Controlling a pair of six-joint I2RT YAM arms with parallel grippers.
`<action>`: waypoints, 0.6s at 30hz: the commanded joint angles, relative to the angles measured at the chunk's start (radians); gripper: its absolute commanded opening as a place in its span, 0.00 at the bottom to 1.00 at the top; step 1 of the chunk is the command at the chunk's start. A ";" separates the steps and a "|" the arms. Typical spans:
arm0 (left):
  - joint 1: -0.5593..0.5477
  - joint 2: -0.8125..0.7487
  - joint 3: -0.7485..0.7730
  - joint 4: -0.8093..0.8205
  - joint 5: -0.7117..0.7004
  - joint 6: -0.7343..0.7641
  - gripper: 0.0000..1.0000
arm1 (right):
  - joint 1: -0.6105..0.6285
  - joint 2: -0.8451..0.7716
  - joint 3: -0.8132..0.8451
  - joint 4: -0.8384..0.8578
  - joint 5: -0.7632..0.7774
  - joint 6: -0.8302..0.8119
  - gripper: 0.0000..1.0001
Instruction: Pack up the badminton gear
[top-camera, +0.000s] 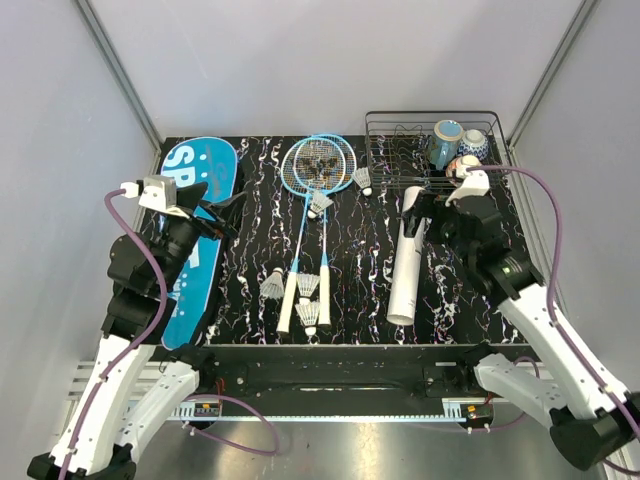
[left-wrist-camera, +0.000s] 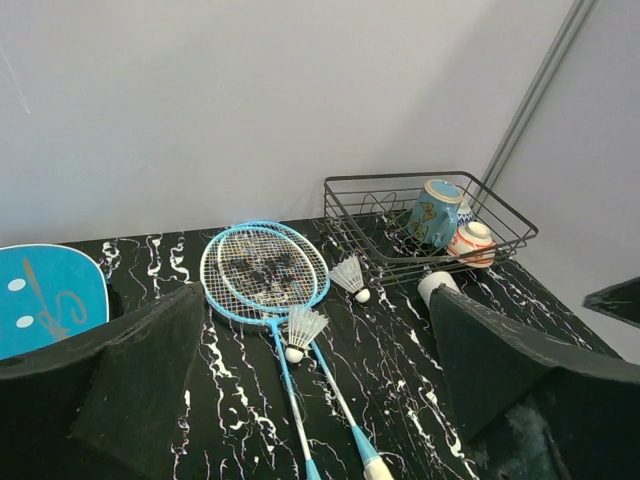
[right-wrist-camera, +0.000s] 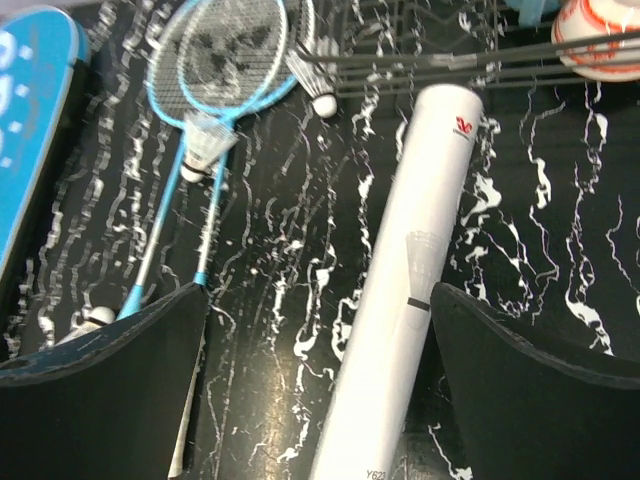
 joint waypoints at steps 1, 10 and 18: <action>-0.012 0.011 0.025 0.010 0.018 0.026 0.99 | 0.006 0.142 0.059 -0.032 0.054 -0.005 1.00; -0.050 0.039 0.042 -0.022 0.004 0.044 0.99 | -0.099 0.551 0.240 -0.086 0.016 0.111 1.00; -0.104 0.068 0.054 -0.040 -0.001 0.052 0.99 | -0.211 0.809 0.410 -0.140 -0.017 0.168 1.00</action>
